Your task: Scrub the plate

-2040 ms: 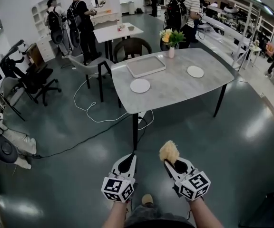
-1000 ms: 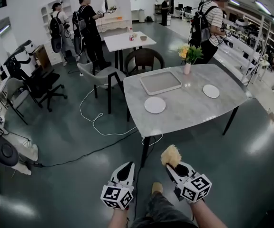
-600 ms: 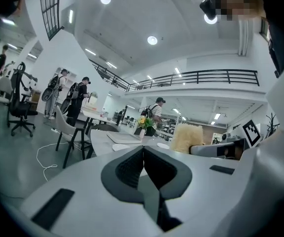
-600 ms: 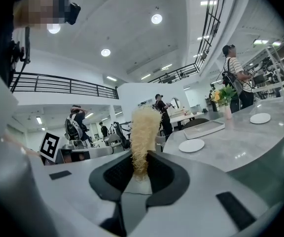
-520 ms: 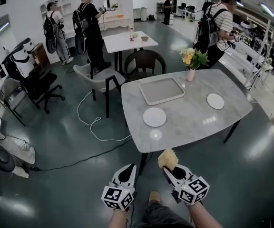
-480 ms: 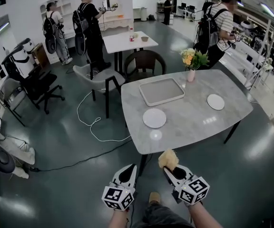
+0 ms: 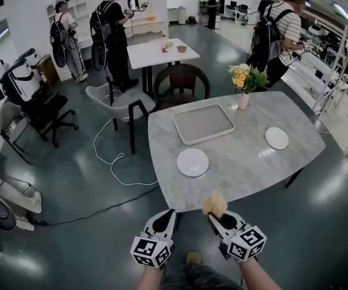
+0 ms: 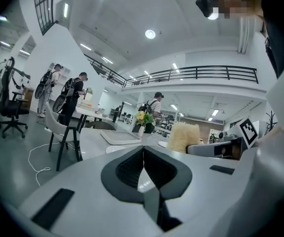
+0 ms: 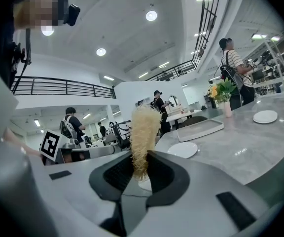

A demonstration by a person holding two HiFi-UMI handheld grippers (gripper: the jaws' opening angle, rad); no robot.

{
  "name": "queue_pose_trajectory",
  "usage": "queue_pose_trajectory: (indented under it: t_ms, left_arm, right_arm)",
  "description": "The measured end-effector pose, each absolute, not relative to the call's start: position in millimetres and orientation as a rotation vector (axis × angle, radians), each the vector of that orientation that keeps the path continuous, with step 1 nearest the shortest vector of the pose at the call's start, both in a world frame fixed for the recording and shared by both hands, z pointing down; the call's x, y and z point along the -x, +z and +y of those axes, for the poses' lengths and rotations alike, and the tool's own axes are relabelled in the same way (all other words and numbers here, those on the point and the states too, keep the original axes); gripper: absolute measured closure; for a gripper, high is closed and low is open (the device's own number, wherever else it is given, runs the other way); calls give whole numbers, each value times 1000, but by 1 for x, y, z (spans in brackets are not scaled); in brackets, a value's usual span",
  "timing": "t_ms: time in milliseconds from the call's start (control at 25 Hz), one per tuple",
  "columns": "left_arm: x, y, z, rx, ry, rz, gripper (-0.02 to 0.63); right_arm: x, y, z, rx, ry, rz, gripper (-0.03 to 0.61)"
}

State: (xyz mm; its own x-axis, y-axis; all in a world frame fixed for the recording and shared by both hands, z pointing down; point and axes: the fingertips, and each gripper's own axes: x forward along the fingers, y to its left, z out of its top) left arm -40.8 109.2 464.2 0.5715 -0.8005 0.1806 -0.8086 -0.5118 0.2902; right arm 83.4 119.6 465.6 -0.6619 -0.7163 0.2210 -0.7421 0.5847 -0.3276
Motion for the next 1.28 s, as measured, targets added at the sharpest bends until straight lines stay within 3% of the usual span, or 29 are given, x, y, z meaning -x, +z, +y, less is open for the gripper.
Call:
queue_pose_trajectory:
  t_ms: [1280]
  left_arm:
    - [13, 503, -58, -2492, 195, -1073, 603]
  right_arm:
    - [-85, 509, -32, -1275, 753, -2628, 502]
